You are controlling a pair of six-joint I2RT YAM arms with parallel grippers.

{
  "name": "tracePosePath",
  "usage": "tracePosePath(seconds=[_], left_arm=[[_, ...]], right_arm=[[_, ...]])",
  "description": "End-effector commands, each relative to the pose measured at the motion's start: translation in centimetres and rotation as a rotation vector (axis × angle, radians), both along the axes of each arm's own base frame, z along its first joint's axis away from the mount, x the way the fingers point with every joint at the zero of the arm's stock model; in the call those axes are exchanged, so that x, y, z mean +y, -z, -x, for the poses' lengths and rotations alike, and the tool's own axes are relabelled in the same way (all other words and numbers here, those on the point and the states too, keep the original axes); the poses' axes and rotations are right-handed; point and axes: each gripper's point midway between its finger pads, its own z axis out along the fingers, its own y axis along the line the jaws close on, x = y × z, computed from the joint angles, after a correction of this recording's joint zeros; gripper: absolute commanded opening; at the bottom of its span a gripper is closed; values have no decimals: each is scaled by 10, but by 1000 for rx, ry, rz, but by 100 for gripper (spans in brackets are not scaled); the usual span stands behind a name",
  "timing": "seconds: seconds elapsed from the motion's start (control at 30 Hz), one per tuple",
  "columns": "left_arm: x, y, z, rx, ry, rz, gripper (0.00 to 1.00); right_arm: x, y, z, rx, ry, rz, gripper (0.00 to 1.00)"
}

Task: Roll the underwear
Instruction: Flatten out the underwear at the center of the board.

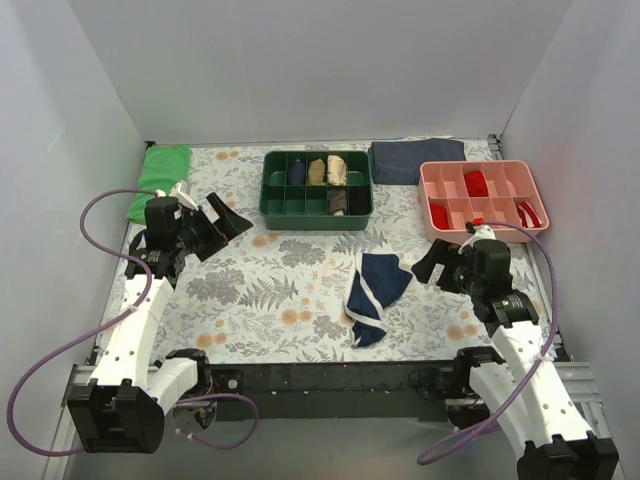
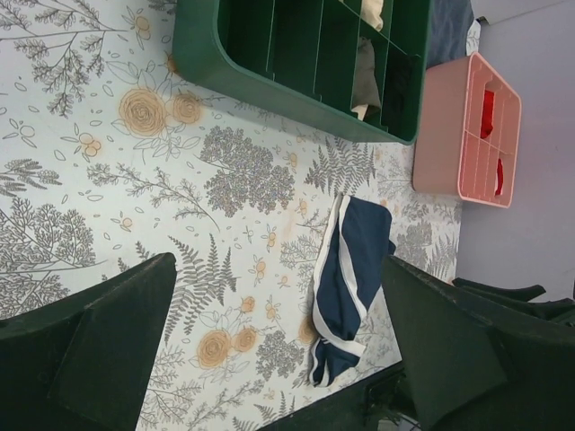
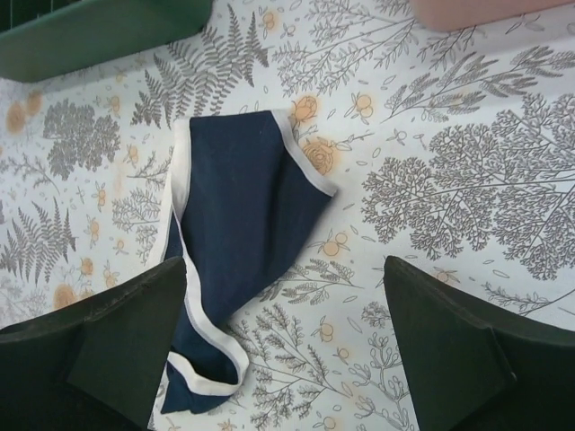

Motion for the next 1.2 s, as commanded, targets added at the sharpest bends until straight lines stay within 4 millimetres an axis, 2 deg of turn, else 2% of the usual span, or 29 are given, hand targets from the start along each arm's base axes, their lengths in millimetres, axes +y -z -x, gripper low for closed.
tracePosePath(seconds=[0.0, 0.1, 0.17, 0.2, 0.23, 0.27, 0.3, 0.33, 0.37, 0.43, 0.5, 0.53, 0.6, 0.63, 0.7, 0.73, 0.77, 0.8, 0.83, 0.87, 0.97, 1.0, 1.07, 1.1, 1.17], left_arm=[[-6, -16, 10, 3, 29, 30, 98], [-14, -22, 19, -33, 94, 39, 98], [-10, -10, 24, 40, 47, 55, 98], [-11, -8, 24, 51, 53, 58, 98], [-17, -6, 26, 42, 91, 81, 98], [-29, -9, 34, 43, 156, 135, 98], [-32, -5, 37, 53, 168, 154, 98], [-33, -6, 38, 38, 171, 170, 98], [-37, 3, 45, 64, 190, 196, 98], [-35, 4, 49, 42, 183, 183, 98], [-27, 7, 48, 1, 157, 117, 98], [-23, 4, 50, -17, 139, 89, 98], [-15, 0, 47, -31, 99, 46, 98], [-15, 3, 51, -14, 104, 30, 98], [-16, 10, 55, 0, 106, 5, 98], [-18, 15, 58, 12, 116, -2, 98], [-29, 22, 64, 32, 160, -12, 98], [-29, 30, 63, 47, 145, -49, 98], [-47, 38, 74, 77, 198, -66, 98], [-55, 47, 77, 107, 216, -87, 98], [-88, 54, 87, 134, 272, -138, 98], [-94, 61, 86, 162, 277, -165, 98], [-111, 59, 87, 156, 305, -186, 97], [-117, 69, 87, 188, 314, -207, 97], [-130, 71, 88, 190, 331, -230, 97]], right_arm=[[9, -15, 6, 52, -49, -10, 99], [-4, -25, -1, -14, -19, 97, 99], [-6, -38, -4, -67, 24, 66, 99], [0, -43, -5, -75, 8, 33, 98], [10, -36, -5, -35, -36, 4, 99], [29, -34, 2, -1, -132, -57, 99], [35, -28, 6, 32, -172, -70, 98], [40, -12, 8, 73, -195, -84, 99], [51, -12, 14, 75, -263, -131, 99], [55, -15, 13, 28, -298, -139, 99], [49, -18, 9, -10, -297, -81, 98], [40, -7, 11, 38, -273, -32, 99], [41, -9, 8, 41, -316, 6, 95], [47, 1, 10, 82, -350, 8, 87], [52, 11, 11, 119, -373, 49, 86], [55, 23, 12, 157, -383, 103, 82], [57, 27, 12, 169, -385, 125, 77], [61, 31, 13, 192, -376, 129, 76], [69, 39, 18, 223, -403, 143, 75], [76, 39, 16, 215, -418, 136, 70], [85, 46, 16, 241, -400, 119, 61], [88, 44, 13, 233, -395, 110, 56], [92, 41, 11, 226, -393, 93, 50], [95, 35, 9, 210, -402, 82, 40], [103, 28, 8, 196, -426, 74, 37]])
